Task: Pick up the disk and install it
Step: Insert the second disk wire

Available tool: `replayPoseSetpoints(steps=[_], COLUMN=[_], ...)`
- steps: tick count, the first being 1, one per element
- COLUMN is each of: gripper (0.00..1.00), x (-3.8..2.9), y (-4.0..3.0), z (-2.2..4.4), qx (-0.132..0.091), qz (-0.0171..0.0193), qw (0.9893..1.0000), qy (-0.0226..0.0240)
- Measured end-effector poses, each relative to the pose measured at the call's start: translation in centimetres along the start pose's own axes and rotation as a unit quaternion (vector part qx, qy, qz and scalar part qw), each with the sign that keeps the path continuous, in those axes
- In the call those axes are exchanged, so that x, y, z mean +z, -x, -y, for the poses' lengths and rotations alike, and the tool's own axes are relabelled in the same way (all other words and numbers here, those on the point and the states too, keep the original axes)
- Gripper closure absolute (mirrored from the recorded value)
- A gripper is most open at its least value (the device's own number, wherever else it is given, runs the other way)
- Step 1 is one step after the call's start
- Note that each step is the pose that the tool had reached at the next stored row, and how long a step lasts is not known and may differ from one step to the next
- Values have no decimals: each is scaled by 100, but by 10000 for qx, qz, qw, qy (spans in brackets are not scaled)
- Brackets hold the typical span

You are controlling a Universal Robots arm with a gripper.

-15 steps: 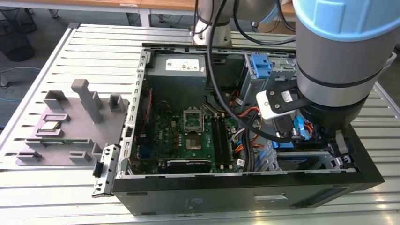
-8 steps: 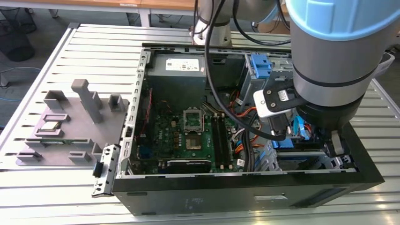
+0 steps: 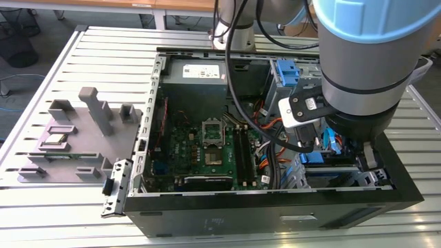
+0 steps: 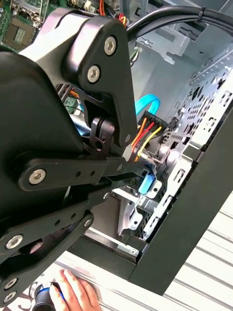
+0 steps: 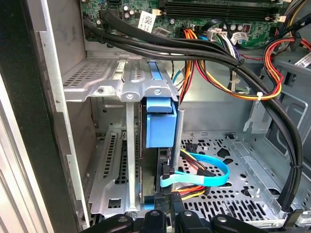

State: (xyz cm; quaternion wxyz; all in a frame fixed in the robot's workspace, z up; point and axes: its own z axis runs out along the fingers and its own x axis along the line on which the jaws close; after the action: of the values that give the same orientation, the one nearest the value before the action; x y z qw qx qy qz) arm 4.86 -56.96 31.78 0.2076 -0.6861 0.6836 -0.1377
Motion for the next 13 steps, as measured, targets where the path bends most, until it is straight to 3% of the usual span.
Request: replayPoseSetpoints(steps=[13], gripper=[84], x=[11], y=[-1], z=[-21], qx=[12], qz=[-12], qw=[10000], qy=[-1])
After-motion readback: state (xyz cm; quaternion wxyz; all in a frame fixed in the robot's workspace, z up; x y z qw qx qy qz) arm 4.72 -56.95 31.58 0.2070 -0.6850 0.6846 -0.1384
